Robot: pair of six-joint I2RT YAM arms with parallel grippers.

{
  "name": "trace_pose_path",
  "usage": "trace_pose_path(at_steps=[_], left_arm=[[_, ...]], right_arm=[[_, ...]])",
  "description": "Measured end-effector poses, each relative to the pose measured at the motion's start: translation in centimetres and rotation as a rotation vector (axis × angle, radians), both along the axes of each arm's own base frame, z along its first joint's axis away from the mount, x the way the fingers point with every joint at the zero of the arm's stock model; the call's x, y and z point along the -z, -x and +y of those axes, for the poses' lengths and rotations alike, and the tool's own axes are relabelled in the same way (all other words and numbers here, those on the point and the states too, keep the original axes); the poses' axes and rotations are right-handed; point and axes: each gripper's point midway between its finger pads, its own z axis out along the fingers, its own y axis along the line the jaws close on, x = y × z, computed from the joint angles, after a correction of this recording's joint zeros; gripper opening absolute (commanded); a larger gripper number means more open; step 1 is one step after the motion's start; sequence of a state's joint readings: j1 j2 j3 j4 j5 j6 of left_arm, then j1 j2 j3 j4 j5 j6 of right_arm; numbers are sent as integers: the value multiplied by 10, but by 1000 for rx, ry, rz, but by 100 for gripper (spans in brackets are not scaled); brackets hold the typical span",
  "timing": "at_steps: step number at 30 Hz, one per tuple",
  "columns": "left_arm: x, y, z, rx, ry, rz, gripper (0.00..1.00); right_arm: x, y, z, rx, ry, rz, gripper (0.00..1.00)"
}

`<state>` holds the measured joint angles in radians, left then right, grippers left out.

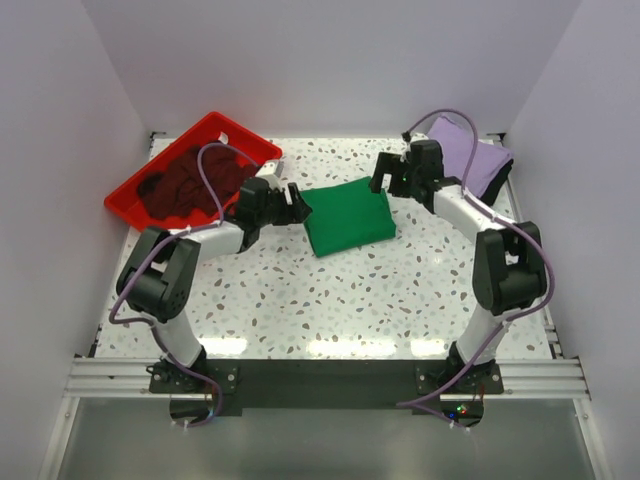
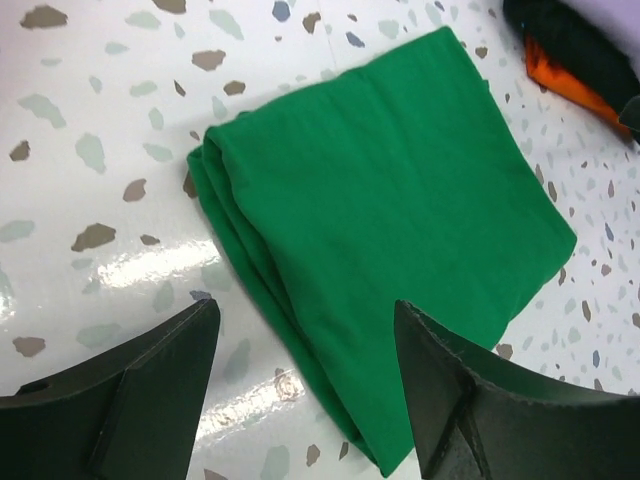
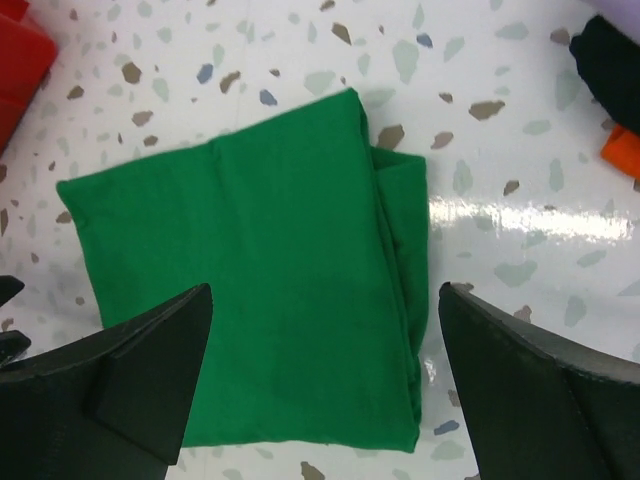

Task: Fold and stack the t-shirts
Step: Fold the tshirt, then neatly place the folded tshirt to the corner

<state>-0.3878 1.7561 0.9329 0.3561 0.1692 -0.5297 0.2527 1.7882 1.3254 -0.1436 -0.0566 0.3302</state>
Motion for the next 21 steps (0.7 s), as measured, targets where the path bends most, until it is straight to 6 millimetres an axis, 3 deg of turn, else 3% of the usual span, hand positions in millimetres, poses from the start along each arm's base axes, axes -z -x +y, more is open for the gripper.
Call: trace_pose_path(at_steps=[1,5,9,13,18,21], left_arm=[[4,3,-2,6,-3,9,69],[17,11,-11,31,-14,35,64],[28,16,-18,48,-26,56,62],[40,18,-19,49,-40,79,61],[63,20,-17,38,-68,123,55],[63,18,-17,34,-71,121,49]], right_arm=[[7,4,-3,-11,-20,17,98],[32,17,-16,-34,-77,82,98],[39,19,-21,-65,-133,100,98],[44,16,-19,-102,-178,103,97],[76,17,-13,-141,-221,166,96],[93,19,-12,-152,-238,202,96]])
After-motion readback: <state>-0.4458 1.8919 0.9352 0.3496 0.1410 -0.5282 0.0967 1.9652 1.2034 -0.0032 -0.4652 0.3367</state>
